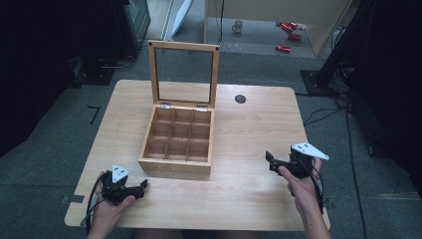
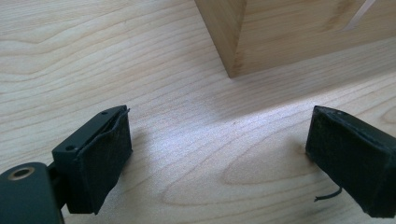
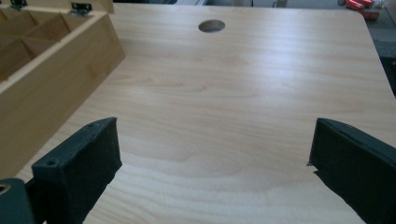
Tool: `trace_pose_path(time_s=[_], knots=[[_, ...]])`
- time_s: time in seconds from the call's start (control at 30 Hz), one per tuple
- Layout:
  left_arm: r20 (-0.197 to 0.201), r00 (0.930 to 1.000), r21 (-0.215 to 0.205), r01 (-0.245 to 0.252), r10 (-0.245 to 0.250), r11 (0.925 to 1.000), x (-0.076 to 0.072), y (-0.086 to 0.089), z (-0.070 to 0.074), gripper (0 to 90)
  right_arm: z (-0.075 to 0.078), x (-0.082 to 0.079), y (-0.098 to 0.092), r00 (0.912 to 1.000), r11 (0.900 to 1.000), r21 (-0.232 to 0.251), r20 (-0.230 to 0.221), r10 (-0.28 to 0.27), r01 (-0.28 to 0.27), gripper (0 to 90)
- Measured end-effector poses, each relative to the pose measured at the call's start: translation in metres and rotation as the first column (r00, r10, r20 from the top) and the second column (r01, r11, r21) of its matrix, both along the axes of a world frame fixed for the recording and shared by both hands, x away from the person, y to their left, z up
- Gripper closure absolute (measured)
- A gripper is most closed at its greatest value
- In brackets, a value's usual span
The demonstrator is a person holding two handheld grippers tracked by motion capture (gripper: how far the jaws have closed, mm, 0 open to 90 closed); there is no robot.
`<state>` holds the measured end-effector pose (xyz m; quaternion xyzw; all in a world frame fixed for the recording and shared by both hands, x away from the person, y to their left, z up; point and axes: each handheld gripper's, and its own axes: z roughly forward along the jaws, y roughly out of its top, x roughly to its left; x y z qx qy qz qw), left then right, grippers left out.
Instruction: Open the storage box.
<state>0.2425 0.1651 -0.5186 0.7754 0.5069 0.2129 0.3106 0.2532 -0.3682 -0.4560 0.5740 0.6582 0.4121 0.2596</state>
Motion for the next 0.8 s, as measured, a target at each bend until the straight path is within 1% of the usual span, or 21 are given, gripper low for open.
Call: trace_pose_path(time_s=[0.03,0.07,0.23,0.27,0.3,0.33,0.37,0.43,0.47,0.53,0.57,0.6,0.73,0.8], knots=[[0.0,1.0,0.0,0.0,0.0,1.0,0.0,0.0,0.0,7.2,0.0,0.0,0.0,1.0,1.0,0.0,0.0,0.0,0.0,2.1],[0.0,1.0,0.0,0.001,-0.001,1.0,0.0,0.0,0.0,7.1,-0.005,-0.005,-0.005,0.9999,1.0,0.001,-0.008,-0.008,0.008,2.1],[0.0,1.0,0.001,0.002,-0.002,1.0,0.0,0.0,0.0,7.2,-0.016,-0.015,-0.014,0.9995,1.0,-0.011,-0.023,-0.021,0.021,2.1],[0.0,1.0,0.001,0.002,-0.002,1.0,0.0,0.0,0.0,7.1,-0.016,-0.015,-0.014,0.9995,1.0,-0.011,-0.023,-0.021,0.021,2.1],[-0.001,1.0,0.001,0.002,-0.002,1.0,0.0,0.0,0.0,7.1,-0.019,-0.017,-0.016,0.9994,1.0,-0.016,-0.026,-0.024,0.024,2.1],[-0.001,1.0,0.001,0.002,-0.002,1.0,0.0,0.0,0.0,7.2,-0.026,-0.023,-0.021,0.9986,0.999,-0.014,-0.039,-0.036,0.035,2.1],[-0.001,1.0,0.001,0.002,-0.002,1.0,0.0,0.0,0.0,7.2,-0.026,-0.023,-0.021,0.9986,0.999,-0.014,-0.039,-0.036,0.035,2.1],[-0.002,1.0,0.003,0.004,-0.004,1.0,0.0,0.0,0.0,7.1,-0.032,-0.028,-0.026,0.9974,0.999,-0.01,-0.053,-0.049,0.049,2.1],[-0.002,1.0,0.003,0.004,-0.004,1.0,0.0,0.0,0.0,7.1,-0.038,-0.034,-0.032,0.9958,0.998,-0.008,-0.066,-0.064,0.063,2.1],[-0.002,1.0,0.003,0.004,-0.004,1.0,0.0,0.0,0.0,7.1,-0.044,-0.039,-0.036,0.994,0.997,-0.011,-0.079,-0.075,0.074,2.2],[-0.002,1.0,0.003,0.004,-0.004,1.0,0.0,0.0,0.0,7.2,-0.044,-0.039,-0.036,0.994,0.997,-0.011,-0.079,-0.075,0.074,2.2],[-0.002,1.0,0.003,0.004,-0.004,1.0,0.0,0.0,0.0,7.1,-0.05,-0.044,-0.04,0.9914,0.996,-0.016,-0.101,-0.084,0.083,2.1],[-0.001,1.0,0.003,0.005,-0.005,1.0,-0.001,0.0,0.0,7.2,-0.061,-0.054,-0.047,0.9864,0.995,-0.034,-0.133,-0.096,0.093,2.2],[-0.001,1.0,0.003,0.004,-0.004,1.0,-0.001,0.0,0.0,7.2,-0.065,-0.059,-0.05,0.983,0.994,-0.051,-0.15,-0.107,0.1,2.1]])
